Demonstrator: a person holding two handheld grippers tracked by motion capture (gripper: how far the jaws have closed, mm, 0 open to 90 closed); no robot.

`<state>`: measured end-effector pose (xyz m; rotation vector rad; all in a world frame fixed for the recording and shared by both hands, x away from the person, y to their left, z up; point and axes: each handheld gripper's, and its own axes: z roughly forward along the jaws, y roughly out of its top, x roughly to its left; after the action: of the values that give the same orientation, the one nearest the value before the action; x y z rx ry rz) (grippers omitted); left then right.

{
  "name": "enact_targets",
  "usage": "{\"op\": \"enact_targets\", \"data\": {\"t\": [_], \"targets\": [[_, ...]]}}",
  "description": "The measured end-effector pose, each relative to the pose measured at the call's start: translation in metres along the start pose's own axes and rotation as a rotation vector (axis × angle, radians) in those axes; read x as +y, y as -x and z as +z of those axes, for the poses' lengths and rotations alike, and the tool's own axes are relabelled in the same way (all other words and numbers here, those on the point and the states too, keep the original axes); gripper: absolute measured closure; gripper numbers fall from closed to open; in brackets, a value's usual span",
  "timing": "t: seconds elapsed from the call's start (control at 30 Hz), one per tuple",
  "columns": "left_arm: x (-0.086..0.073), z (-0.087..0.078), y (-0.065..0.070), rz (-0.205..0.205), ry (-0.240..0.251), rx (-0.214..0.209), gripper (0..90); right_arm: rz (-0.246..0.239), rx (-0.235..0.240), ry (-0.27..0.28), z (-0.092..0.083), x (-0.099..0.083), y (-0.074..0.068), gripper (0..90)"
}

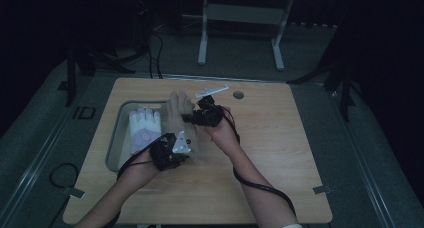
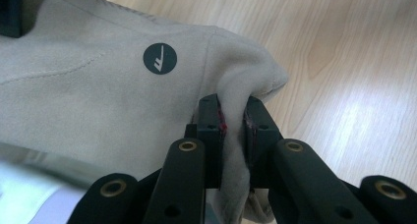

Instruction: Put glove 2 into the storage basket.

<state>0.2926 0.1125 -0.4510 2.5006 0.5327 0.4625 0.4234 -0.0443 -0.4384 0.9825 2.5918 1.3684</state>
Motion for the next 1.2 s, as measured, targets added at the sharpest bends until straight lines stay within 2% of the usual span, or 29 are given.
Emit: {"op": "enact_targets", "data": {"t": [0.23,0.4,0.57,0.8,0.97,1.2], "targets": [[-0.018,-0.013,-0.009,-0.034,-0.016,0.016,80.8,-0.001,0.023,-0.006,0.019,0.012,-0.013,71.8],[-0.036,-0.026,-0.017,-0.06,-0.037,0.033,80.8,-0.034,0.042,-0.021,0.042,0.026,-0.03,71.8],[-0.048,-0.036,-0.021,-0.077,-0.054,0.047,80.7,-0.047,0.054,-0.034,0.055,0.033,-0.04,71.8],[-0.073,-0.049,-0.027,-0.123,-0.073,0.073,80.7,-0.066,0.091,-0.054,0.086,0.045,-0.059,71.7],[-0.08,-0.044,-0.029,-0.139,-0.084,0.067,80.7,-0.069,0.083,-0.07,0.099,0.045,-0.061,71.7],[-0.083,-0.032,-0.033,-0.152,-0.099,0.049,80.6,-0.061,0.058,-0.126,0.119,0.035,-0.051,71.3]]}}
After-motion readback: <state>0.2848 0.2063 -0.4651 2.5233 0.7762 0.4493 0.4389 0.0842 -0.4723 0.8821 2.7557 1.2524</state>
